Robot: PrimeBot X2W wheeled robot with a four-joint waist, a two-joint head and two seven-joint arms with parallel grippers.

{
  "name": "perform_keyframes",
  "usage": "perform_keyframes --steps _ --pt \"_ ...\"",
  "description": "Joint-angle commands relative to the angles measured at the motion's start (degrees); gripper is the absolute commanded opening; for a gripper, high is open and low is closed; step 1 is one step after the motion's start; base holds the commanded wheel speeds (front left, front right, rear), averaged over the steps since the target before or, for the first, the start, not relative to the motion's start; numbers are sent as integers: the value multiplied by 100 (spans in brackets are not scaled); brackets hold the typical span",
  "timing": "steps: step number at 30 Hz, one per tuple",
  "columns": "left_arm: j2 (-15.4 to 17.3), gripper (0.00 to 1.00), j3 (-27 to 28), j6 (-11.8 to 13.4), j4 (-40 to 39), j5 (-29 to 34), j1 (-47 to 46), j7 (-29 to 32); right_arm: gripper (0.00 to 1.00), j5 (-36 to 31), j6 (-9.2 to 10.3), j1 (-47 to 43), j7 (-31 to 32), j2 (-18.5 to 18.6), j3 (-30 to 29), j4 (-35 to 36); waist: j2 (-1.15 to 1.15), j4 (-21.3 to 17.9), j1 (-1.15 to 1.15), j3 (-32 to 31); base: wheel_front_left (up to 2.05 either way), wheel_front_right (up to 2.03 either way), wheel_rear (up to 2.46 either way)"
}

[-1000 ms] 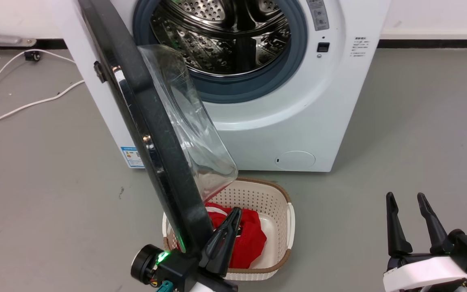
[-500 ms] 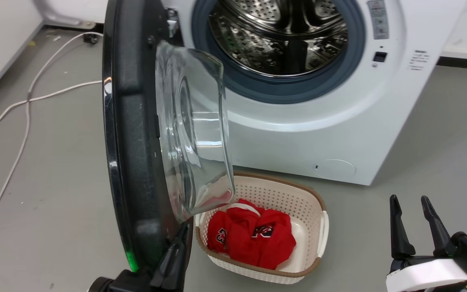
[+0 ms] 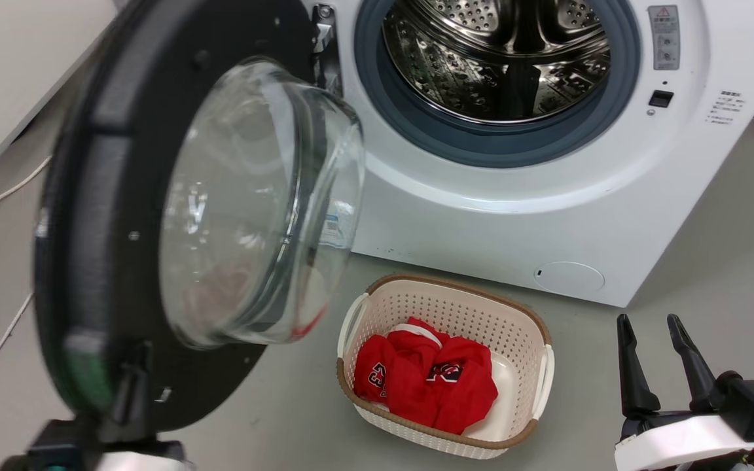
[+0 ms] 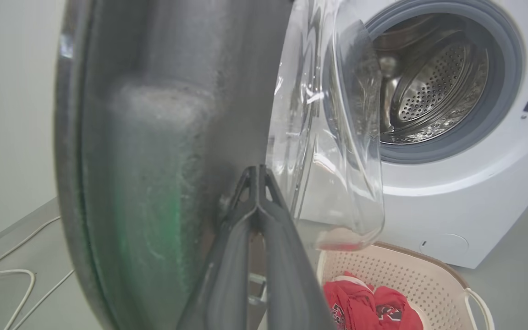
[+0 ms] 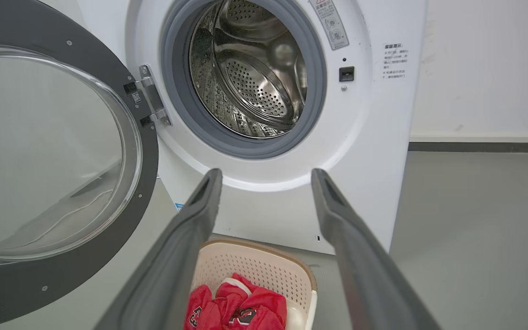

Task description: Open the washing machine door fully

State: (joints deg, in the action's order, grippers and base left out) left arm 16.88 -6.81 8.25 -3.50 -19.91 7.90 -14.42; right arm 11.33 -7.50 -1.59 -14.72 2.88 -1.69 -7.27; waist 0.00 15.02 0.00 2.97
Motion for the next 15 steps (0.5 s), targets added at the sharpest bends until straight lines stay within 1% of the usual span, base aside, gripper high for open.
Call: perform_keyframes --steps 1,3,8,11,12,15 --pt "52 0 131 44 16 -44 -105 -51 100 -34 2 51 -1 -3 -8 12 0 -52 0 28 0 0 0" --pt "162 0 410 48 92 -121 -183 -60 100 -42 2 68 14 -4 -34 33 0 -116 0 61 0 0 0" --pt "440 0 1191 -53 517 -353 -569 -82 100 -78 2 149 45 -3 -71 103 0 -250 0 246 0 0 0" --pt "532 0 1633 -168 796 -398 -815 -85 100 -96 2 199 50 -4 -89 122 0 -306 0 370 0 0 0" --pt "614 0 1798 -229 928 -400 -925 -81 100 -95 2 217 53 -3 -89 135 0 -323 0 421 0 0 0" --pt "737 0 2019 -432 1343 -320 -1245 -74 100 -107 2 318 58 -4 -92 155 0 -362 0 559 0 0 0"
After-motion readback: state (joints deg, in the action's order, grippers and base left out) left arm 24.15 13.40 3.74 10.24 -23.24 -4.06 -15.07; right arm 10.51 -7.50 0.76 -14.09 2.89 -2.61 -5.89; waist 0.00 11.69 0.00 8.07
